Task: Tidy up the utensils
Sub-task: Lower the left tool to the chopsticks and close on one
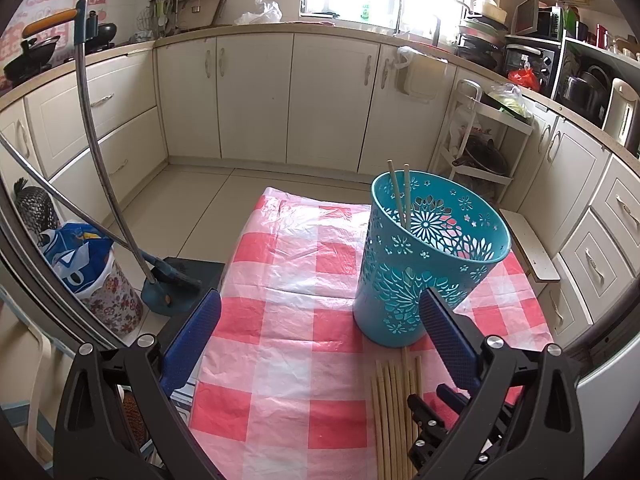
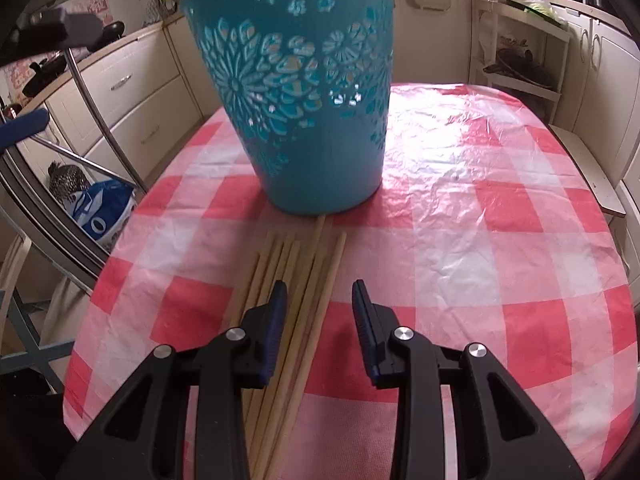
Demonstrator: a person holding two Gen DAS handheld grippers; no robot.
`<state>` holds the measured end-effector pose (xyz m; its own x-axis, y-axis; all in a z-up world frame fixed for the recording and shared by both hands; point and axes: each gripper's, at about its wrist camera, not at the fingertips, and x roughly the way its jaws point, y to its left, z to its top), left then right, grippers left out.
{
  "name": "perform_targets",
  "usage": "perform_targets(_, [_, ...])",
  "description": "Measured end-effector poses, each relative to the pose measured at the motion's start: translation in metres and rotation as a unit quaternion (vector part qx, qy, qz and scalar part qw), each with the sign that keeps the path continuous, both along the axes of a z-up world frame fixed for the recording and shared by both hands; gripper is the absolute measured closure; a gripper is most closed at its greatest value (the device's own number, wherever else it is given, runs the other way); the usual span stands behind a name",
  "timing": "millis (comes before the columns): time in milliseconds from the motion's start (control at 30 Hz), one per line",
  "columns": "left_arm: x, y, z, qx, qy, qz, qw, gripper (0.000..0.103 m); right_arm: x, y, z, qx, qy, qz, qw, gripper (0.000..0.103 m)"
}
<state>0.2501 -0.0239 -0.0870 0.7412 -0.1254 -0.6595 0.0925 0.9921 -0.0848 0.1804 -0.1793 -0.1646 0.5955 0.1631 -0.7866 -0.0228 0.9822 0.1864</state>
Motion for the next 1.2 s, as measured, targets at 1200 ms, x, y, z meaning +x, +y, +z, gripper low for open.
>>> perform_targets(1200, [0.012,-0.031,-0.128,0.114,0.170,-0.063,0.9768,0.008,0.002,-0.031,-0.002,0.047,0.017,-0.011,0.999,0.086])
